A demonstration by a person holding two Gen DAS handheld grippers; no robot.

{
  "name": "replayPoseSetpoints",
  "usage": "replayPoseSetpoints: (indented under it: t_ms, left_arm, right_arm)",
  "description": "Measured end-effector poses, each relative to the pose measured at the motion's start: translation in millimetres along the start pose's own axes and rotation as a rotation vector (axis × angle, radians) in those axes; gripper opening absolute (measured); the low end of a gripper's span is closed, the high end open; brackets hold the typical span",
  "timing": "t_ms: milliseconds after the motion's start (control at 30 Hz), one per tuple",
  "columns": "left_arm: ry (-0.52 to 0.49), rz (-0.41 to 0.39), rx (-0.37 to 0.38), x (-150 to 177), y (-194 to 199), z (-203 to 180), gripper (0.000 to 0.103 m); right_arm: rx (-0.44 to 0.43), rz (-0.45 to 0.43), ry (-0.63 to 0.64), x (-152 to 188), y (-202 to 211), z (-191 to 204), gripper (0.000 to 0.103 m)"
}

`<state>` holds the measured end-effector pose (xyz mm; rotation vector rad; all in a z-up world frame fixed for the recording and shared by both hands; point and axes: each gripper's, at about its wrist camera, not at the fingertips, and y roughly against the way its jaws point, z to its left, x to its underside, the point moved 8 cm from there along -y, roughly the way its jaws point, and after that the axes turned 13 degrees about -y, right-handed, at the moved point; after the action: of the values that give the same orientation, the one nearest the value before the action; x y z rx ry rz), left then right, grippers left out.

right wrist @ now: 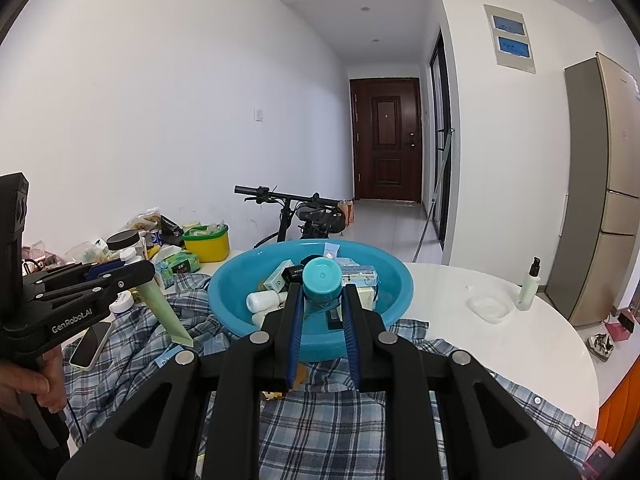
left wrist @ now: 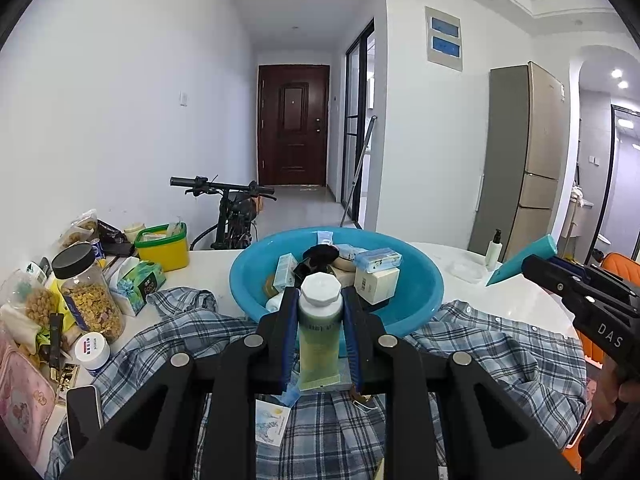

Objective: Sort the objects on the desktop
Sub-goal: 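Carry the teal tube over the basin with the right gripper while the left carries the green tube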

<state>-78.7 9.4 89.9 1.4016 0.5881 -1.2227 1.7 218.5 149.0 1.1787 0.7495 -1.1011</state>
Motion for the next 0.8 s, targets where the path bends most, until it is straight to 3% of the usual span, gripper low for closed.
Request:
replayPoseSetpoints:
  t_ms: [600,800]
  left_arm:
    - [0.001,0.022,0.024,-12.9,-47.8,11.6,0.023]
    - [0.022,0.027,-0.018,-15.0,-73.5,24.6,0.023]
  right_arm:
    - [-0.012,0.004,0.032,-17.0,-39.7,5.0,0.018]
    - [-0.017,0.01,0.029,-15.3,-52.3,1.9,0.018]
